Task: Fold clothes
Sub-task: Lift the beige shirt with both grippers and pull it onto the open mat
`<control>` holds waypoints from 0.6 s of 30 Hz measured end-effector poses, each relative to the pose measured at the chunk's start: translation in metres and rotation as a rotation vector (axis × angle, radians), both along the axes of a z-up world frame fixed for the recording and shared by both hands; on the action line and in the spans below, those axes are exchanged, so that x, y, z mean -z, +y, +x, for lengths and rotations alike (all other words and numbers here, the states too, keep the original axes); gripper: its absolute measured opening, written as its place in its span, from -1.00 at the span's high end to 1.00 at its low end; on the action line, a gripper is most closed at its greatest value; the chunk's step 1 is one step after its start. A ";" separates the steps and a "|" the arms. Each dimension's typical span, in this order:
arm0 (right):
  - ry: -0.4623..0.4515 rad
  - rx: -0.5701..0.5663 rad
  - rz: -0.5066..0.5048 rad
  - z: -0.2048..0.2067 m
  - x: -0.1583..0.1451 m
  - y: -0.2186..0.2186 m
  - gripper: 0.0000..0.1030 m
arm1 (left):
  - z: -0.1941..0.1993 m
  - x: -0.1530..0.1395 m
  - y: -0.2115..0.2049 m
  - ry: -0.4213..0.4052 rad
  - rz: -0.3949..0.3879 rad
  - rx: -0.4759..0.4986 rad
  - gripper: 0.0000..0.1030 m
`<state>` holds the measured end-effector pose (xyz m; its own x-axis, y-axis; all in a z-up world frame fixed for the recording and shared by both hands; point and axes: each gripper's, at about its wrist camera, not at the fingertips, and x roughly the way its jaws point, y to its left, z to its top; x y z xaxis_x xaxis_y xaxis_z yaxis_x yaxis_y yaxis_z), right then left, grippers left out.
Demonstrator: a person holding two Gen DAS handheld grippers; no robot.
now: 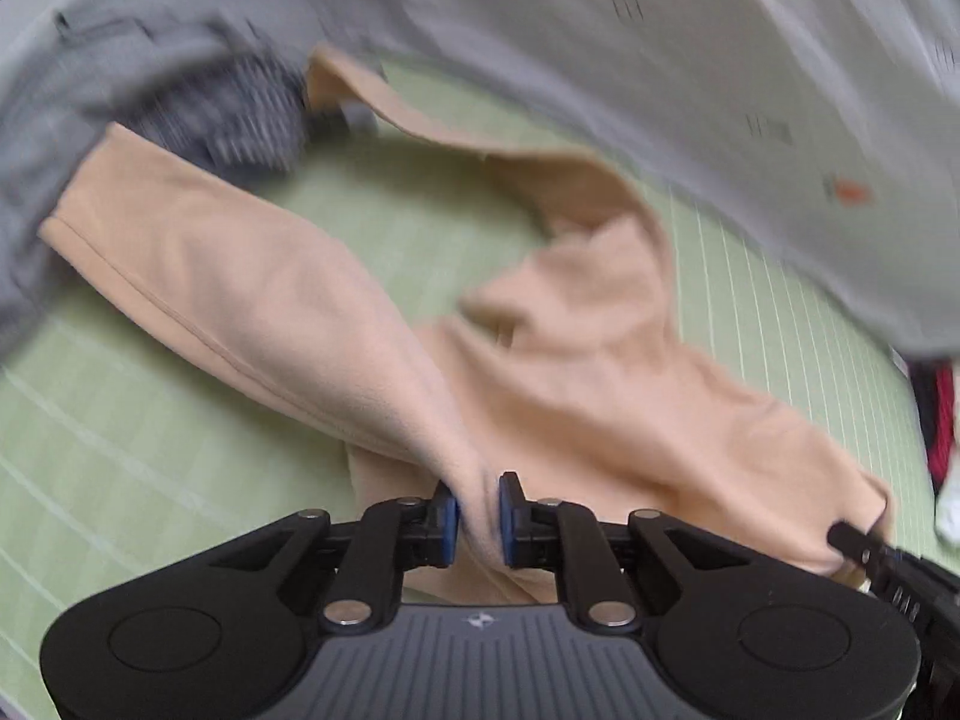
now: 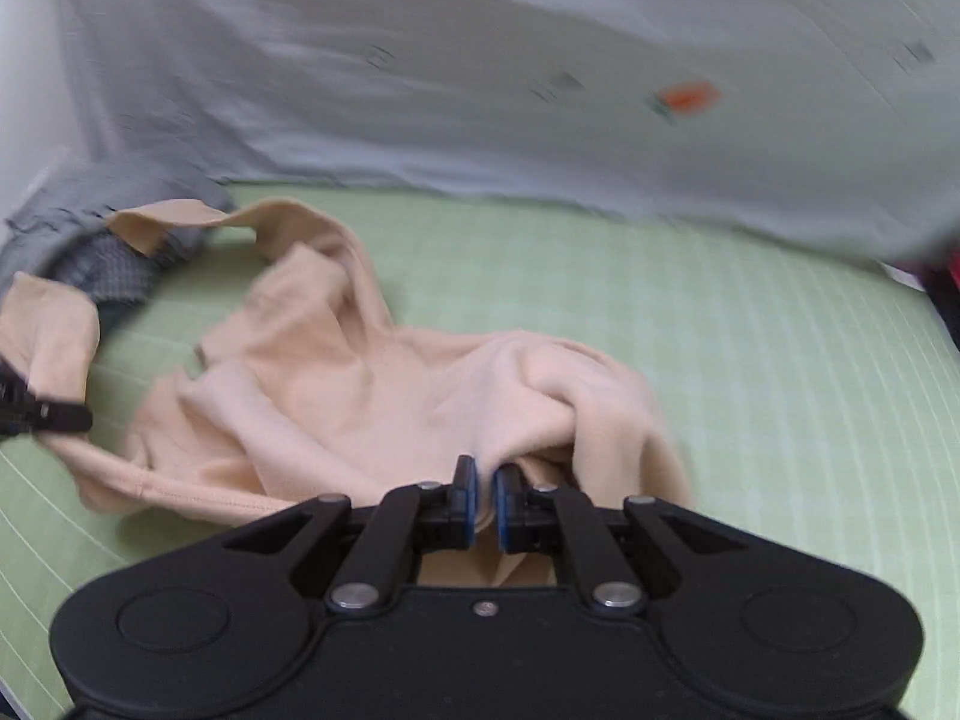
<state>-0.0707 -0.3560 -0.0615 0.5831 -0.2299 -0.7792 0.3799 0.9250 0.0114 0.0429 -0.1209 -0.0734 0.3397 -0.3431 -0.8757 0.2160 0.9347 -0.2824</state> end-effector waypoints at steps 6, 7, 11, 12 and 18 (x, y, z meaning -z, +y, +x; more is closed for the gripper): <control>0.009 0.047 0.122 -0.044 0.002 -0.041 0.57 | -0.023 0.010 -0.007 0.042 0.024 -0.076 0.65; -0.004 0.035 0.128 -0.047 -0.002 -0.042 0.55 | -0.024 0.010 -0.007 0.044 0.025 -0.094 0.65; -0.055 0.016 0.122 -0.052 -0.019 -0.054 0.12 | -0.019 0.016 -0.005 0.059 0.020 -0.168 0.64; -0.070 0.024 0.123 -0.052 -0.023 -0.060 0.01 | -0.020 0.018 -0.003 0.070 0.017 -0.188 0.64; -0.062 0.070 0.108 -0.035 -0.020 -0.095 -0.19 | -0.016 0.028 -0.004 0.118 0.023 -0.256 0.64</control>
